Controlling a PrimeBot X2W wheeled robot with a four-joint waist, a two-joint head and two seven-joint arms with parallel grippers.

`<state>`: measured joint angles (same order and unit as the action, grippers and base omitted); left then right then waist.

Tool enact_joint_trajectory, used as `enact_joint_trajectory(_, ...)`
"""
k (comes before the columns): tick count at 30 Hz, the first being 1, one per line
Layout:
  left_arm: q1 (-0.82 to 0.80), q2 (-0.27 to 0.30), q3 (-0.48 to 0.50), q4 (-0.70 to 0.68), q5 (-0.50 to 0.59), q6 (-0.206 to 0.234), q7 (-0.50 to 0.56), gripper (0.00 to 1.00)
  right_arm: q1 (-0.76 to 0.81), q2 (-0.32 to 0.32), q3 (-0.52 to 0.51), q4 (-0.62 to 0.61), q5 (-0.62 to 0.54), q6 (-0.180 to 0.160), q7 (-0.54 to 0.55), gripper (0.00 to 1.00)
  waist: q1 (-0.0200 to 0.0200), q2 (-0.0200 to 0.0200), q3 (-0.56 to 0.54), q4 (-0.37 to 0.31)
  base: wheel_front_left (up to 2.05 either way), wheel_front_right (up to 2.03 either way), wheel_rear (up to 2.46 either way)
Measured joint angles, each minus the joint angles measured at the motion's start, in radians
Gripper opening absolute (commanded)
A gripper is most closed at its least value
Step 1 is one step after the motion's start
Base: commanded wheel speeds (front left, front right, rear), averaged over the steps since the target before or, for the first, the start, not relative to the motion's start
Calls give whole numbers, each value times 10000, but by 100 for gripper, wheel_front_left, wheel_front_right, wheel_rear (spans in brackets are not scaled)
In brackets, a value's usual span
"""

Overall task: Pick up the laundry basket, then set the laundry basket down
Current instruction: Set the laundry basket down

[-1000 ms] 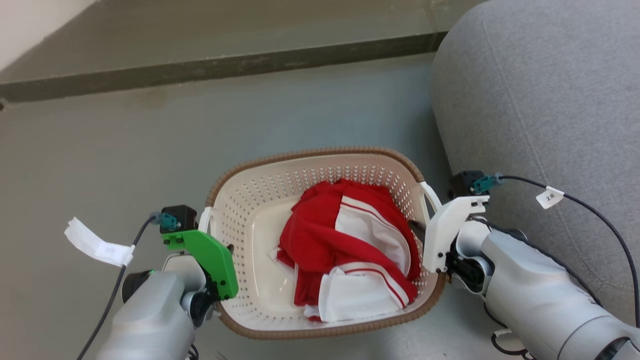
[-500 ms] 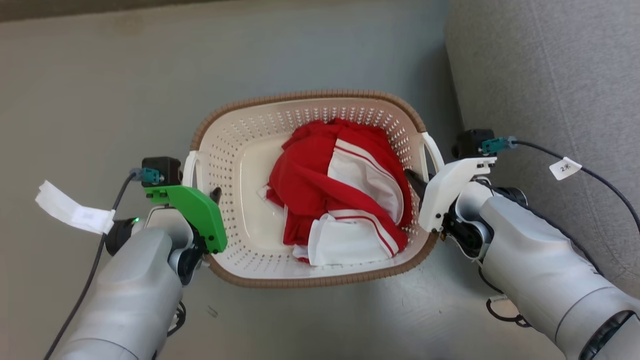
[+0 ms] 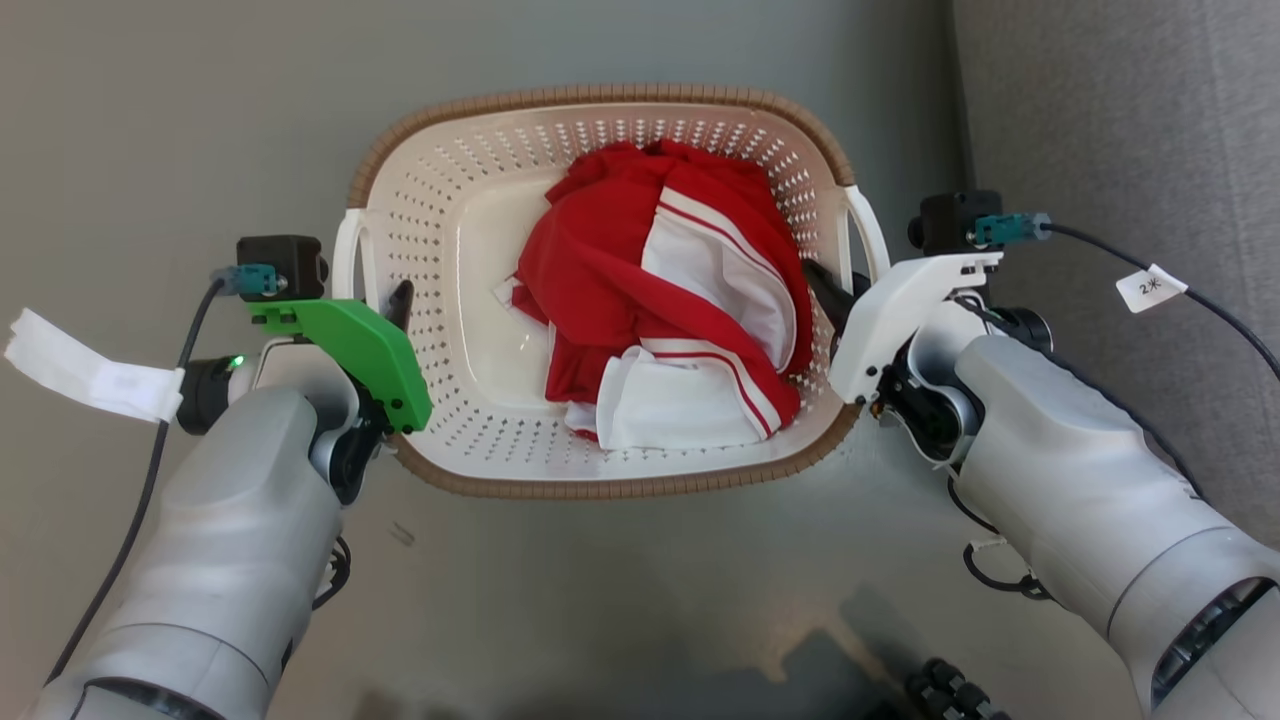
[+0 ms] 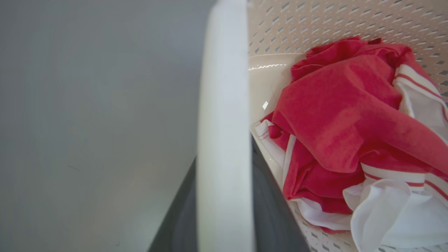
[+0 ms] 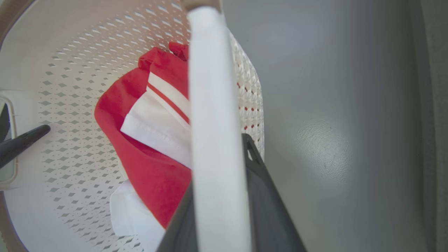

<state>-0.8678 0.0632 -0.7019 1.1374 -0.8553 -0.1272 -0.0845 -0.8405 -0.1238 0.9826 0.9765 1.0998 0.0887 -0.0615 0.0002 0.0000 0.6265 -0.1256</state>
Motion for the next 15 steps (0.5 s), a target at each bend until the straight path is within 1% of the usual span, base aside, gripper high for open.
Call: enact_joint_trajectory(15, -419, 33, 40, 205, 75, 54, -867, 0, -414, 54, 253, -12, 8, -13, -803, 0, 0, 0, 1642, 33, 0, 0, 0)
